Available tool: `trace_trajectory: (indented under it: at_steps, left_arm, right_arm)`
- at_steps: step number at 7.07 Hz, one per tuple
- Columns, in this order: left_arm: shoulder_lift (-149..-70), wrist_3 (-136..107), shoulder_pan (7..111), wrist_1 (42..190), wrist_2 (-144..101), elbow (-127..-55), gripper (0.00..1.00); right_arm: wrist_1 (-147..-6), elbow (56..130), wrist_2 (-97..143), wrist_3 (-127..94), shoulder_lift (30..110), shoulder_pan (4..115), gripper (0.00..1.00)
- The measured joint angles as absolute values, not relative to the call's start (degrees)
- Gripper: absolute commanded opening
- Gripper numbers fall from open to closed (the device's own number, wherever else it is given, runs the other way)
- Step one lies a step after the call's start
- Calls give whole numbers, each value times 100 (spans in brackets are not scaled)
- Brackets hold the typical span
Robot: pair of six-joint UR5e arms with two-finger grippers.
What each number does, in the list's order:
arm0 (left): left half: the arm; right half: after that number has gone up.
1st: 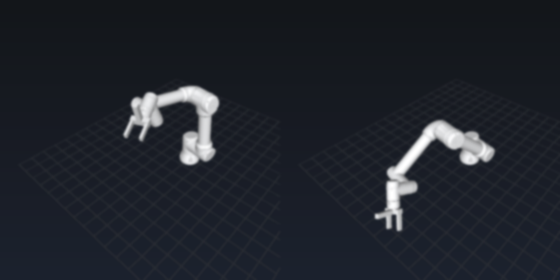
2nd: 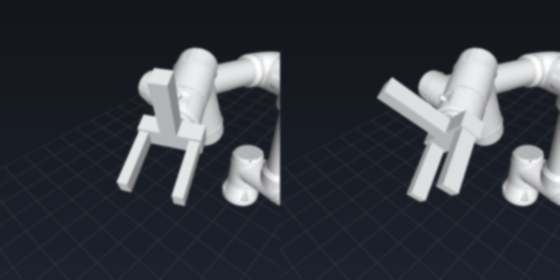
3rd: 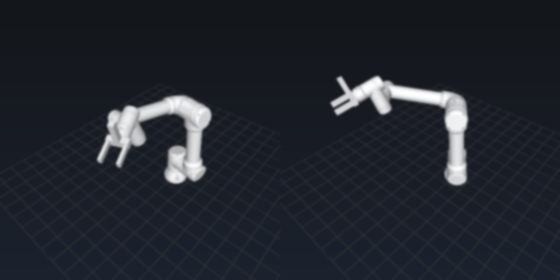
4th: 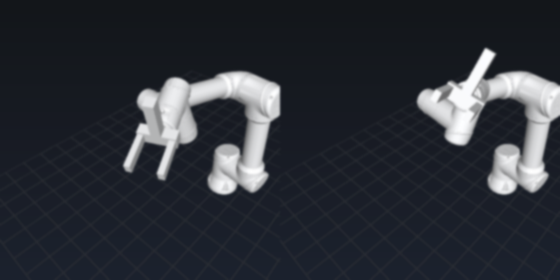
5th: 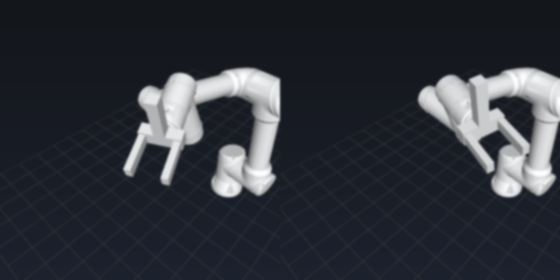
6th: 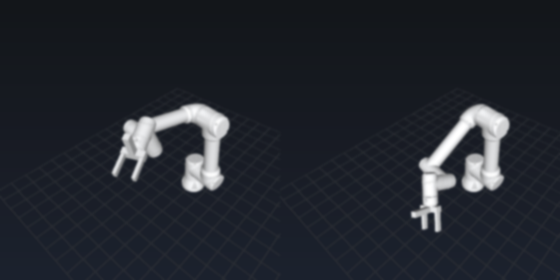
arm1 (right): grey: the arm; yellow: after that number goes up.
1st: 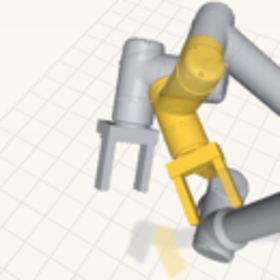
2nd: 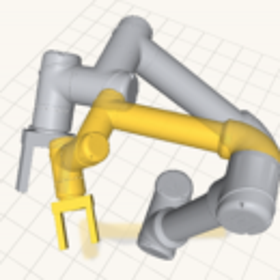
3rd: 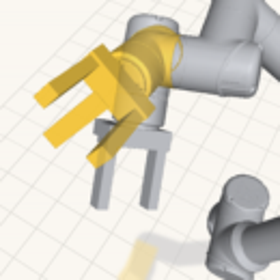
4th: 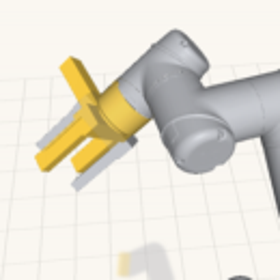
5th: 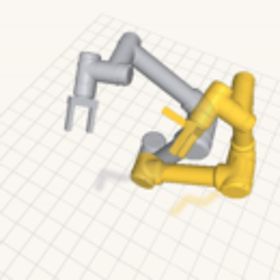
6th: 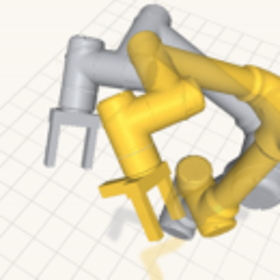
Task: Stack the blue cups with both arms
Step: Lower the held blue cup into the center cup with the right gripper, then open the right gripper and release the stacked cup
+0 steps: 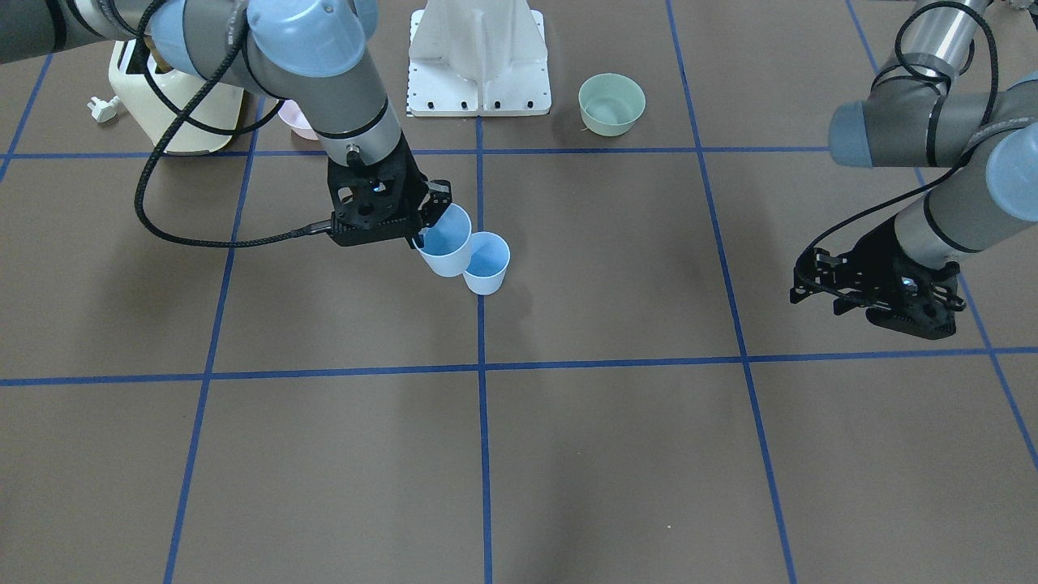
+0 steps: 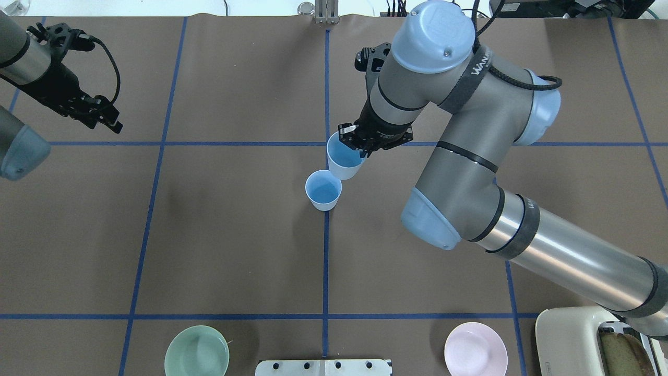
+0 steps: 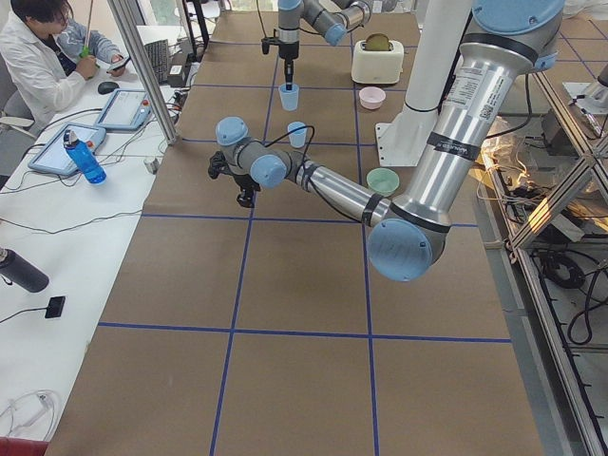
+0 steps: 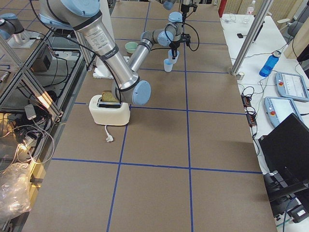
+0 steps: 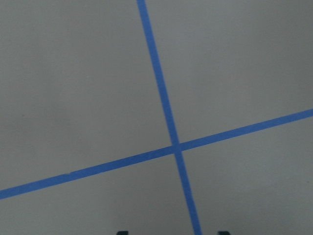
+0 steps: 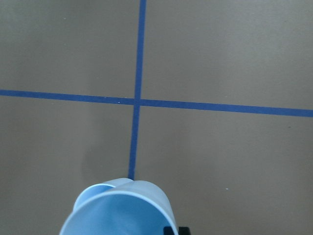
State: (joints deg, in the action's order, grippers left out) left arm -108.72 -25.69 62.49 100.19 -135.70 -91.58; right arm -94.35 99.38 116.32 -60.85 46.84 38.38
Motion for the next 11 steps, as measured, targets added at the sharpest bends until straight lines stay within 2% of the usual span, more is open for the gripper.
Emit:
trace_trajectory:
  at_steps: [4, 9, 10, 11]
  left_arm:
    - [-10637, -2203, 6409, 10049, -13570, -9086, 69]
    - [-10609, -2197, 6408, 10035, -13570, -9088, 69]
    - [-10606, -2197, 6408, 10033, -13570, -9088, 69]
    - [-10603, -2197, 6407, 10035, -13570, -9088, 69]
  right_arm:
    - [-9409, 9625, 11298, -6263, 4398, 3501, 0]
    - [-9404, 9546, 11200, -6284, 4424, 3329, 0]
    - [-9402, 9545, 11203, -6284, 4423, 3327, 72]
    - [-9399, 9546, 11205, -6284, 4424, 3328, 99]
